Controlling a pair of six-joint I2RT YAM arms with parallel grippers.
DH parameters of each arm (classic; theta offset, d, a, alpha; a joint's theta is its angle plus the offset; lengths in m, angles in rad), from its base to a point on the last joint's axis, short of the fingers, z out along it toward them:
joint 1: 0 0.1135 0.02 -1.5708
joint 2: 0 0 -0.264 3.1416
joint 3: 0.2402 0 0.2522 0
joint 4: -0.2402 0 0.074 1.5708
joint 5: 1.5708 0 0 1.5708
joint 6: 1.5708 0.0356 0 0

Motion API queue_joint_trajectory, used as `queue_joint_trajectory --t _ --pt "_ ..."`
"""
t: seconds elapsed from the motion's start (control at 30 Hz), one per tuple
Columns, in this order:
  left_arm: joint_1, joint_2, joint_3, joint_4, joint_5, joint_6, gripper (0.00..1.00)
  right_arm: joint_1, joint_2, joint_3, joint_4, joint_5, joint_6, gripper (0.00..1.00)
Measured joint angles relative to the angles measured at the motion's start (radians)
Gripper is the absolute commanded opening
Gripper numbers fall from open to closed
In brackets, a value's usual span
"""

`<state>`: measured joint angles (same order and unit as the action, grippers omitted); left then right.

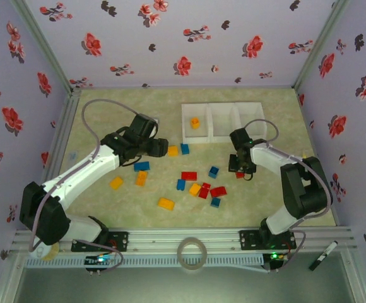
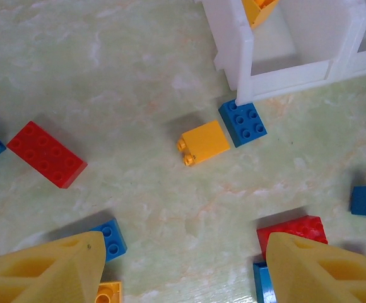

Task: Sort the legos into containers by color

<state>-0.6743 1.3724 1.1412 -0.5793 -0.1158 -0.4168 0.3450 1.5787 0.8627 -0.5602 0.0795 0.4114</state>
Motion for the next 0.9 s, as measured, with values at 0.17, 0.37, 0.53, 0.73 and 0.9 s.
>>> queue_joint_trajectory --t 0.17,0.37,0.53,0.73,0.9 --pt "0.000 -0.009 -0.001 0.000 0.000 0.000 0.69 0.000 0.003 0.006 -0.010 -0.006 0.000 0.37" --pt "0.000 -0.023 -0.021 -0.001 0.000 0.000 0.69 0.000 0.002 0.008 -0.014 -0.006 0.000 0.33" --pt "0.000 -0.031 -0.025 -0.001 0.000 0.000 0.69 0.000 -0.011 0.018 -0.022 -0.006 0.000 0.31" --pt "0.000 -0.038 -0.025 -0.001 0.000 -0.001 0.69 -0.013 -0.042 0.061 -0.046 -0.006 -0.009 0.30" --pt "0.000 -0.042 -0.025 -0.001 -0.001 -0.007 0.68 -0.040 -0.048 0.135 -0.068 -0.006 -0.028 0.29"
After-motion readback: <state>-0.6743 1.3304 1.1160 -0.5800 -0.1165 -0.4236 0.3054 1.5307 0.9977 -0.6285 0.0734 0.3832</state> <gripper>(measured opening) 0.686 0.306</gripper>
